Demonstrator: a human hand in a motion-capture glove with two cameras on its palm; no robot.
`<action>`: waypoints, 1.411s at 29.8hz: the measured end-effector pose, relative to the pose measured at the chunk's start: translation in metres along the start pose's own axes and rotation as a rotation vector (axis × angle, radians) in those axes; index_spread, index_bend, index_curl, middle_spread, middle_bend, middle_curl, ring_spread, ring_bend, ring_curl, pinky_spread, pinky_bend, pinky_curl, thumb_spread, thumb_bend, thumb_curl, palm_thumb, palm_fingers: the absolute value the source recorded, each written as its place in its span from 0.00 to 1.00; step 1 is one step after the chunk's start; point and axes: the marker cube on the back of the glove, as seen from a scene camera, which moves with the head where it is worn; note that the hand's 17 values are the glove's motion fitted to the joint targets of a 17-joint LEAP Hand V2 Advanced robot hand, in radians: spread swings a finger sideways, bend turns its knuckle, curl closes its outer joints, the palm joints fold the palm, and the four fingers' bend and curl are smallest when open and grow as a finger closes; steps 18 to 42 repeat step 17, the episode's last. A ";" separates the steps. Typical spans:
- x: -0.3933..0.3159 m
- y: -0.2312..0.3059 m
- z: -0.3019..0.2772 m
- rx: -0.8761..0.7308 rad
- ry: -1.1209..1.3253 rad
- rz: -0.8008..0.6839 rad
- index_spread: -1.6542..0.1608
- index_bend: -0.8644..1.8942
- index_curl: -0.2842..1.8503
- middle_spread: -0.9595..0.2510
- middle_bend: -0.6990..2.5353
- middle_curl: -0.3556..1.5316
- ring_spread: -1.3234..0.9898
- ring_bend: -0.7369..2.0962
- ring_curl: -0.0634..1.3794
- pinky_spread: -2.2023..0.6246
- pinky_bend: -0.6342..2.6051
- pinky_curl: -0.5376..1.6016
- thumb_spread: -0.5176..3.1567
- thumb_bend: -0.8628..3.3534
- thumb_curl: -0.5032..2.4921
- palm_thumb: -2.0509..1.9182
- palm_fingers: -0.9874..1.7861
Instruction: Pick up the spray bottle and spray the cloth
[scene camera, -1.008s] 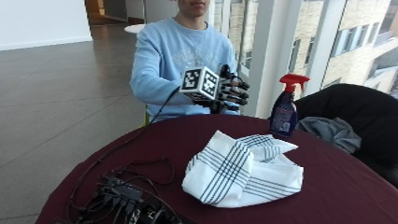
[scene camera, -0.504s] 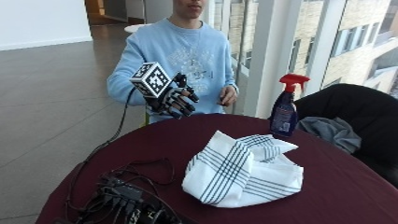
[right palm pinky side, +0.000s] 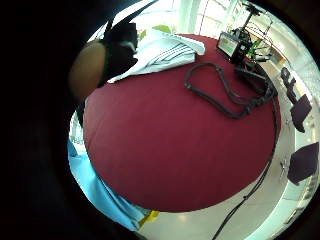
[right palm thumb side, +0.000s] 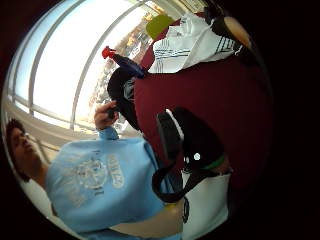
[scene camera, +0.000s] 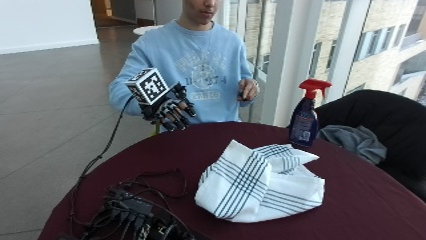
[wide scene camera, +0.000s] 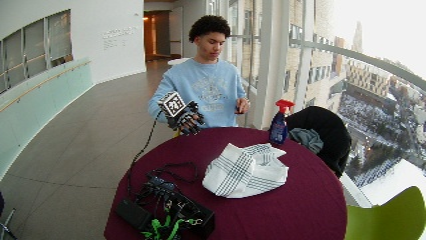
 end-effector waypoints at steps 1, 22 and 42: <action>0.001 0.001 -0.001 0.000 0.001 0.005 0.74 0.35 0.25 0.74 0.33 0.43 0.57 0.38 0.30 0.86 0.25 0.40 0.47 0.20 0.27 0.66 0.61; 0.005 0.002 -0.003 0.008 -0.009 0.000 0.74 0.36 0.25 0.74 0.34 0.43 0.57 0.38 0.30 0.86 0.25 0.39 0.47 0.20 0.27 0.66 0.62; 0.005 0.002 -0.003 0.008 -0.009 0.000 0.74 0.36 0.25 0.74 0.34 0.43 0.57 0.38 0.30 0.86 0.25 0.39 0.47 0.20 0.27 0.66 0.62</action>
